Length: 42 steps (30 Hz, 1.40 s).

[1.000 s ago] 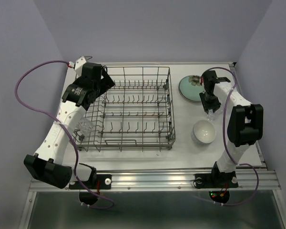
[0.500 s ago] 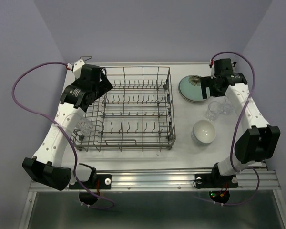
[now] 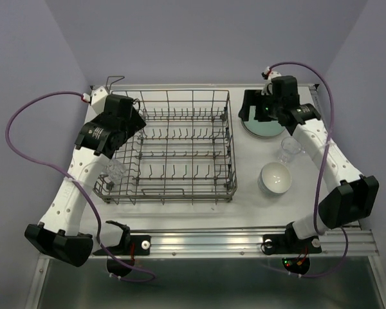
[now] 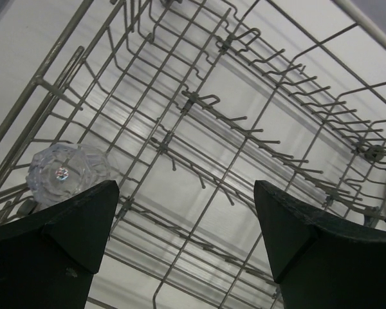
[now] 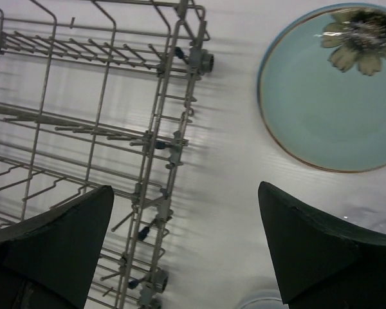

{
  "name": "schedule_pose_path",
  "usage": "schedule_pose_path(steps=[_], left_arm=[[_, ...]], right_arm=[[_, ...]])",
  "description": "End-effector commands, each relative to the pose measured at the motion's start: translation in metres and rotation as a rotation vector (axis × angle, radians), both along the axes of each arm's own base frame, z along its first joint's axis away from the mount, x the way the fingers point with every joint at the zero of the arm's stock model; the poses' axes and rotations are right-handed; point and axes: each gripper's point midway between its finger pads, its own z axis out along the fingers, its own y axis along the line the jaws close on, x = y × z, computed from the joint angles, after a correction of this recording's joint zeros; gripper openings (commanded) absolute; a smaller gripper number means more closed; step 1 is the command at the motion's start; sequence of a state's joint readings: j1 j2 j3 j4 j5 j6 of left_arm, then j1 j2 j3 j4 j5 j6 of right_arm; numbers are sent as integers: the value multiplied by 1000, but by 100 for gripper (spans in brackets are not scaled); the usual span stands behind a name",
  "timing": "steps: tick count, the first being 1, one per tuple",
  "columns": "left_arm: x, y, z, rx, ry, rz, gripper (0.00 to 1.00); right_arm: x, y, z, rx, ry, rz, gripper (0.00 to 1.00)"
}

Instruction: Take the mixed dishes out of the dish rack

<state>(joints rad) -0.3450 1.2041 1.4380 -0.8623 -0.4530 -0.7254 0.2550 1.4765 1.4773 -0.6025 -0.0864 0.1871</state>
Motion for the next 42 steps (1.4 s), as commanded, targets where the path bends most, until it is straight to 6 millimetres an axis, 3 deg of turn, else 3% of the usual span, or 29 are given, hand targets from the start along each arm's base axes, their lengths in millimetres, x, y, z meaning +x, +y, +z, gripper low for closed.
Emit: schedule_pose_path(steps=[1, 3, 5, 9, 12, 16, 26, 37, 42], left_arm=[[-20, 24, -25, 87, 93, 102, 99], [-24, 25, -32, 85, 107, 107, 99], [-25, 25, -35, 83, 112, 104, 99], [-33, 32, -44, 109, 149, 143, 99], [-39, 37, -52, 133, 188, 162, 99], [-43, 39, -63, 140, 219, 172, 99], [-59, 50, -88, 176, 311, 271, 99], [-62, 49, -112, 139, 327, 335, 99], [-61, 54, -123, 101, 273, 452, 99]], right_arm=[[14, 31, -11, 72, -1, -41, 100], [14, 47, -25, 71, 16, -29, 98], [17, 50, -32, 40, 11, -52, 93], [19, 62, -52, 30, 52, -72, 66], [19, 64, -65, 2, 69, -94, 62], [20, 64, -80, -22, 92, -117, 44], [11, 78, -92, -50, 106, -92, 11], [3, 86, -97, -36, 125, -48, 5], [0, 92, -98, -16, 128, -17, 4]])
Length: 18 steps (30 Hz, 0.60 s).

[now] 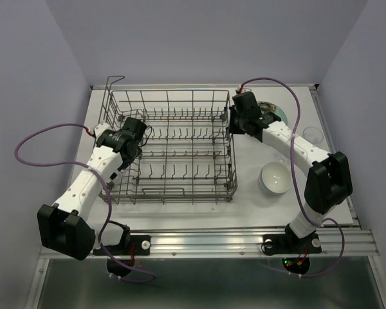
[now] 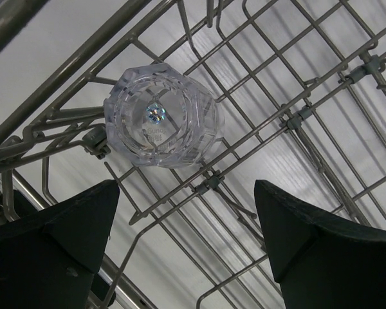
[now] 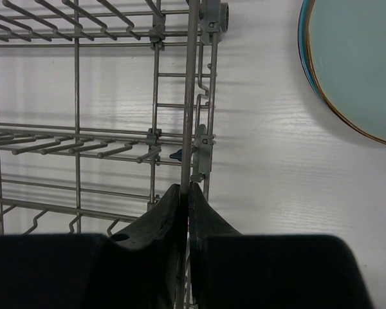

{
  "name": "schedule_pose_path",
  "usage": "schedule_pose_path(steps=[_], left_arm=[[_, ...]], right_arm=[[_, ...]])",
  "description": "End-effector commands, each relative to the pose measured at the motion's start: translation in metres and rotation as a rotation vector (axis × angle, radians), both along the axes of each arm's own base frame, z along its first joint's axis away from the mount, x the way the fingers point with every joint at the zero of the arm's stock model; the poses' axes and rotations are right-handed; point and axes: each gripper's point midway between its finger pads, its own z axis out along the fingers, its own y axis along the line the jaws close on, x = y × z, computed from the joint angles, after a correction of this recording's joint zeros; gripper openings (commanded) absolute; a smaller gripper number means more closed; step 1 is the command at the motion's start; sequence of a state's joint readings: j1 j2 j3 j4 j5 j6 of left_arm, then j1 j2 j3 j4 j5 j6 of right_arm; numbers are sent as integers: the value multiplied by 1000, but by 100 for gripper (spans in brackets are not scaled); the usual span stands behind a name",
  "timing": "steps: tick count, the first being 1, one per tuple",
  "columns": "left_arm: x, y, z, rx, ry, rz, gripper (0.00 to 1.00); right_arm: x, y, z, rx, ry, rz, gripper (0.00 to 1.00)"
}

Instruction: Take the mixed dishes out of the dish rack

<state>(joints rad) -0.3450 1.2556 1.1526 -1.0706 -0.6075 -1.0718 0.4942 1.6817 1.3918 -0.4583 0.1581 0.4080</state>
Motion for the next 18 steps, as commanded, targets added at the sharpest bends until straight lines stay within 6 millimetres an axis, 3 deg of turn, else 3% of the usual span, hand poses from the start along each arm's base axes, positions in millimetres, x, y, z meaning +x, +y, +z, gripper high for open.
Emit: schedule_pose_path(steps=[1, 18], left_arm=[[2, 12, -3, 33, -76, 123, 99], [4, 33, -32, 128, -159, 327, 99]], right_arm=[[-7, 12, -1, 19, -6, 74, 3], [-14, 24, 0, 57, -3, 150, 1]])
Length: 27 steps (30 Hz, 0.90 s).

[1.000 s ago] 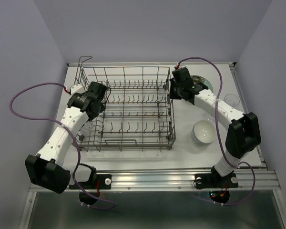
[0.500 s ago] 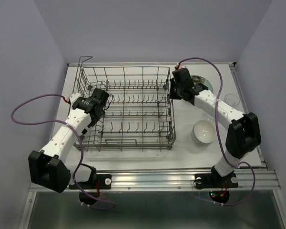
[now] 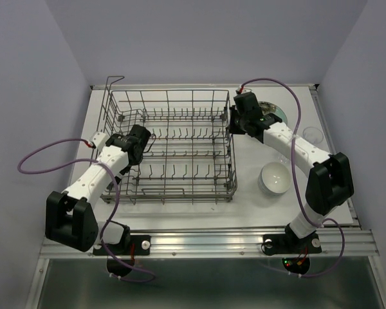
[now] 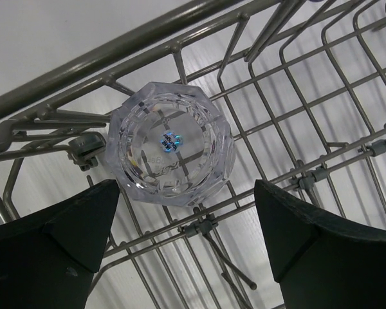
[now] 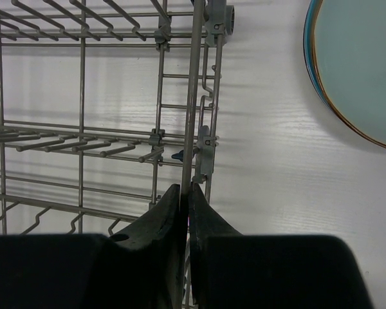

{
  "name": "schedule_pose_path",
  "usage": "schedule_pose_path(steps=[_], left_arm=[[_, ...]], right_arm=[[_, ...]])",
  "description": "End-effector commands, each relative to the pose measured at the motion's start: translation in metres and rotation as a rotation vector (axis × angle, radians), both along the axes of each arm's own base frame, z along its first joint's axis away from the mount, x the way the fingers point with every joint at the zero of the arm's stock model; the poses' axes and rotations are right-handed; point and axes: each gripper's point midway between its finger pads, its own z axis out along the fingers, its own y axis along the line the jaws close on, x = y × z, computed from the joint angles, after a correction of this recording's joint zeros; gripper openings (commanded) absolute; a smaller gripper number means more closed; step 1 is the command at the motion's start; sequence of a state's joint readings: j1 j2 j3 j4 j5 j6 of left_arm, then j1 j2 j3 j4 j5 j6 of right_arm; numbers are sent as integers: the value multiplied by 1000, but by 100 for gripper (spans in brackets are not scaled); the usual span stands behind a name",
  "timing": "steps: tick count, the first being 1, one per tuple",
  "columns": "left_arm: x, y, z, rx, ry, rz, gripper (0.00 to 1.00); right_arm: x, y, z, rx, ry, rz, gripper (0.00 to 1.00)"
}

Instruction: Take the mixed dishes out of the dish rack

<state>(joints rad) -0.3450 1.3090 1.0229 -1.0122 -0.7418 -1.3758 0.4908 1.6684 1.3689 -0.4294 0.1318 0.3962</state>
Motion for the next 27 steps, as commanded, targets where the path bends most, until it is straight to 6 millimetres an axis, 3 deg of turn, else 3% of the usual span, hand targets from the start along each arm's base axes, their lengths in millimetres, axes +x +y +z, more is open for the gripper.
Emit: schedule_pose_path(steps=[1, 10, 14, 16, 17, 21, 25, 26, 27], left_arm=[[1, 16, 3, 83, -55, 82, 99], [4, 27, 3, 124, -157, 164, 99], [10, 25, -6, 142, -122, 171, 95], [10, 25, -9, 148, -101, 178, 87], [11, 25, -8, 148, -104, 181, 74], [7, 26, -3, 149, -99, 186, 42], [4, 24, 12, 109, -146, 179, 16], [5, 23, 17, 102, -154, 162, 3], [6, 22, 23, 90, -180, 164, 0]], right_arm=[[-14, 21, -1, 39, 9, 128, 1], [-18, 28, 2, 60, 5, 179, 1], [-19, 28, 2, 59, 3, 184, 1], [-20, 28, 3, 61, 2, 186, 1], [-20, 28, 4, 62, 1, 186, 1], [-21, 27, 3, 60, 2, 190, 1], [-22, 29, 3, 62, 4, 199, 1], [-22, 29, 4, 65, 2, 202, 1], [-22, 29, 5, 65, 1, 204, 1]])
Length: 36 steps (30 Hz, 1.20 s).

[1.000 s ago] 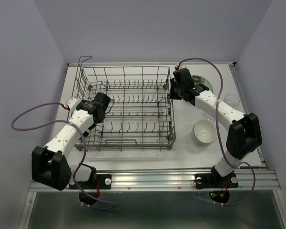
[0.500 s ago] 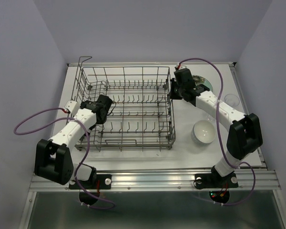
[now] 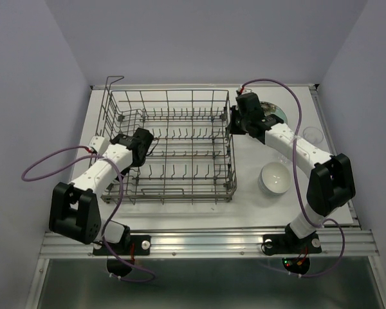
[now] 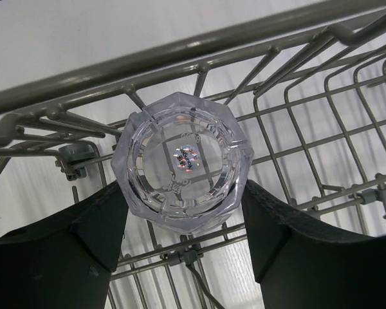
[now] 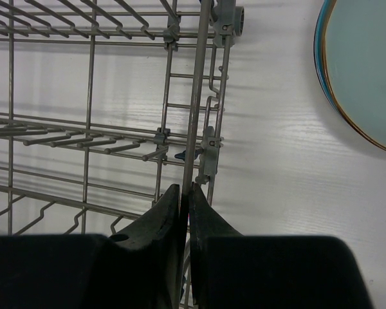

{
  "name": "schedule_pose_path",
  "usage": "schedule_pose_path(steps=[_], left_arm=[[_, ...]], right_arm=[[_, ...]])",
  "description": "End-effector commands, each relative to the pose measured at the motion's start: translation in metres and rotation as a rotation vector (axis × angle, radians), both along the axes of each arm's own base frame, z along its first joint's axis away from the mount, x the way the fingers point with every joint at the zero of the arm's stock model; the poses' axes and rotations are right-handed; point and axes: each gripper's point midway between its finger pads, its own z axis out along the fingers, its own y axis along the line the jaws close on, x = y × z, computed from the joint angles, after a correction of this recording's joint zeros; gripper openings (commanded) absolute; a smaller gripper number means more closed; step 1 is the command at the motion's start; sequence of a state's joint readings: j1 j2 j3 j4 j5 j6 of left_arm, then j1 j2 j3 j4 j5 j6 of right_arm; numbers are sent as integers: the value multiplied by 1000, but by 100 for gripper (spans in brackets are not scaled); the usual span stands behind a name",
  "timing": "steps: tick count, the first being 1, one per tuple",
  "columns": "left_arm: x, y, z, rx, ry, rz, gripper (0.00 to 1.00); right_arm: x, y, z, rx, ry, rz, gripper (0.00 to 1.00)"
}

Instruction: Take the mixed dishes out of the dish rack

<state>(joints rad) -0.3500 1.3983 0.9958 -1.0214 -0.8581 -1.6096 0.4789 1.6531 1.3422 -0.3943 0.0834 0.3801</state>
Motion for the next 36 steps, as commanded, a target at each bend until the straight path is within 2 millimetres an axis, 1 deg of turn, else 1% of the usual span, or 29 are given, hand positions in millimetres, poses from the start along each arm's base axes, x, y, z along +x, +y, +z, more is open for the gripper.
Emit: schedule_pose_path(steps=[1, 2, 4, 5, 7, 8, 10, 11, 12, 13, 14, 15, 17, 18, 19, 20, 21, 22, 23, 24, 25, 26, 27, 29, 30, 31, 32, 34, 36], left_arm=[[-1, 8, 46, 13, -116, -19, 0], [7, 5, 59, 2, -157, -38, 0], [12, 3, 76, 10, -167, -96, 0], [16, 1, 93, 8, -212, -113, 0], [19, 1, 111, 29, -230, -137, 0], [23, -1, 126, 31, -257, -150, 0], [31, -8, 138, 47, -268, -192, 0], [36, -12, 151, 61, -288, -216, 0], [39, -16, 156, 67, -289, -238, 0], [43, -27, 159, 65, -289, -274, 0], [49, -34, 171, 67, -305, -314, 0], [53, -39, 177, 66, -320, -335, 0], [63, -60, 196, 52, -372, -425, 0], [62, -65, 201, 46, -384, -437, 0], [68, -77, 213, 33, -417, -504, 0], [70, -83, 220, 18, -443, -534, 0], [76, -96, 231, -5, -485, -604, 0], [79, -101, 237, -17, -516, -633, 0], [77, -104, 242, -29, -545, -660, 0], [80, -109, 251, -38, -588, -687, 0], [78, -112, 253, -53, -595, -707, 0], [78, -112, 252, -56, -592, -708, 0], [76, -110, 247, -48, -572, -703, 0], [72, -103, 237, -48, -551, -659, 0], [69, -98, 229, -40, -519, -641, 0], [68, -92, 226, -31, -508, -616, 0], [65, -89, 217, -31, -474, -606, 0], [62, -79, 206, -34, -438, -576, 0], [57, -71, 189, -57, -388, -542, 0]], right_arm=[[-21, 28, 3, 39, 12, 171, 1], [-21, 28, 5, 41, 10, 172, 1], [-21, 28, 5, 41, 8, 172, 1], [-20, 29, 5, 43, 7, 173, 1], [-20, 28, 5, 43, 7, 171, 1], [-20, 28, 5, 42, 8, 170, 1], [-19, 29, 6, 44, 6, 171, 1], [-19, 29, 7, 44, 4, 168, 1], [-18, 28, 8, 42, 0, 164, 1], [-16, 28, 13, 45, -12, 159, 3], [-14, 26, 16, 42, -20, 144, 5], [-14, 27, 19, 46, -27, 143, 7], [-10, 26, 30, 55, -52, 130, 12], [-9, 27, 35, 60, -59, 129, 14], [-7, 28, 44, 71, -78, 128, 16], [-7, 29, 52, 80, -94, 127, 17], [-6, 28, 56, 84, -104, 124, 19], [-6, 29, 62, 90, -115, 122, 20], [-5, 29, 69, 99, -127, 121, 27], [-5, 30, 74, 105, -136, 121, 35], [-6, 29, 78, 109, -143, 126, 40], [-8, 30, 81, 116, -146, 134, 44], [-9, 30, 82, 117, -149, 134, 47], [-9, 28, 83, 112, -153, 133, 50], [-9, 27, 82, 107, -152, 124, 51], [-9, 26, 83, 104, -156, 124, 52], [-9, 25, 81, 87, -157, 135, 60], [-6, 18, 87, 65, -179, 101, 64], [-7, 17, 89, 57, -190, 113, 76]])
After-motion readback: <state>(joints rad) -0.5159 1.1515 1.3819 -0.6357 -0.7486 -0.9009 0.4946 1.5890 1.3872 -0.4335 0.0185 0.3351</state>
